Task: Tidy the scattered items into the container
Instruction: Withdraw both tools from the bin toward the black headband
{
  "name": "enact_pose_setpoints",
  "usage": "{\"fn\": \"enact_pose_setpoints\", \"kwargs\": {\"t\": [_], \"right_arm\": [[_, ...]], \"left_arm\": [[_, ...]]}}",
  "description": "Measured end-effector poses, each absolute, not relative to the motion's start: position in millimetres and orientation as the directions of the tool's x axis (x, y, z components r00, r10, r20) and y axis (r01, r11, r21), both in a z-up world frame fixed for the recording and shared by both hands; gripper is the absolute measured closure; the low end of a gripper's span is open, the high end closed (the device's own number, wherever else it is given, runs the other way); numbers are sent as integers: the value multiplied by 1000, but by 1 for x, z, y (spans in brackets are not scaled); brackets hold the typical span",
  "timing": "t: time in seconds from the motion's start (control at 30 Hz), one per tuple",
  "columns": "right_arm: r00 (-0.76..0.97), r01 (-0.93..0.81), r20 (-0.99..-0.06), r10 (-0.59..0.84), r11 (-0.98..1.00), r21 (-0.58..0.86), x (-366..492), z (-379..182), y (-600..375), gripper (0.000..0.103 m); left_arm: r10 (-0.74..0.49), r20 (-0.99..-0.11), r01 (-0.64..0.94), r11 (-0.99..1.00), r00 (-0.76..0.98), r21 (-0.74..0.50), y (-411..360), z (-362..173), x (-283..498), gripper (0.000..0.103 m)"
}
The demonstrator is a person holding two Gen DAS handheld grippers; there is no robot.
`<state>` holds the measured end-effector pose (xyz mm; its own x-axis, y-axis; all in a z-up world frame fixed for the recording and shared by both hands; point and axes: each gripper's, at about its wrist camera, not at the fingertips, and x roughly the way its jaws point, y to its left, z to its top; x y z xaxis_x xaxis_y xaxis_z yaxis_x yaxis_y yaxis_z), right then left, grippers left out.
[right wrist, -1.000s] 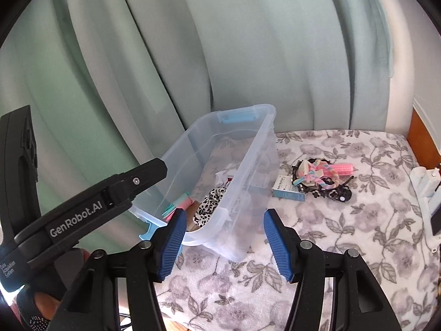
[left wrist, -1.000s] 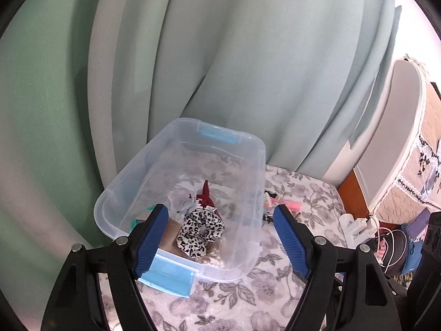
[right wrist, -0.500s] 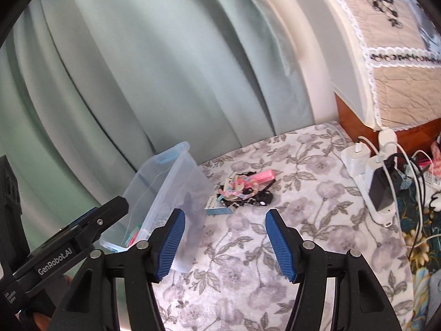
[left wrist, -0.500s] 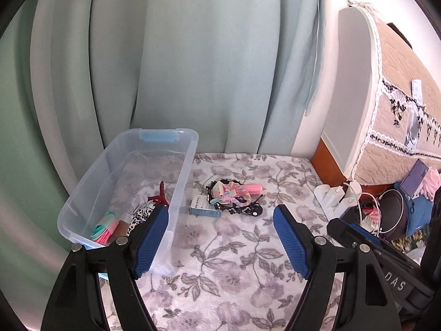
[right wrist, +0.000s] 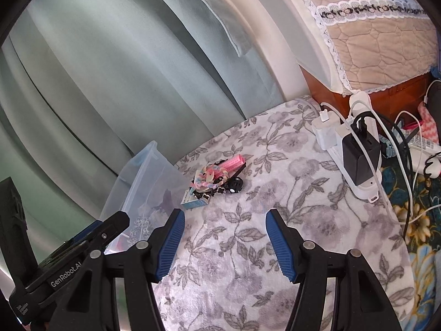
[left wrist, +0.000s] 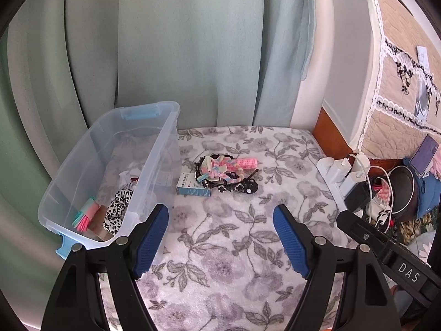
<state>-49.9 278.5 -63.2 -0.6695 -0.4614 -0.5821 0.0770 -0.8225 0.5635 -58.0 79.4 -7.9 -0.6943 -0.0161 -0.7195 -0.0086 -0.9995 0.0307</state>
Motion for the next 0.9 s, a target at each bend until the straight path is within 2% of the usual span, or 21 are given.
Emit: {"fn": "enact_pose_setpoints", "kwargs": {"t": [0.5, 0.9], "right_arm": [[-547, 18, -690, -473, -831, 556, -88, -126, 267, 38], [-511, 23, -721, -467, -846, 532, -128, -153, 257, 38]], "left_arm": [[-36, -797, -28, -997, -603, 67, 93, -74, -112, 25], [-93, -813, 117, -993, -575, 30, 77, -109, -161, 44]]}}
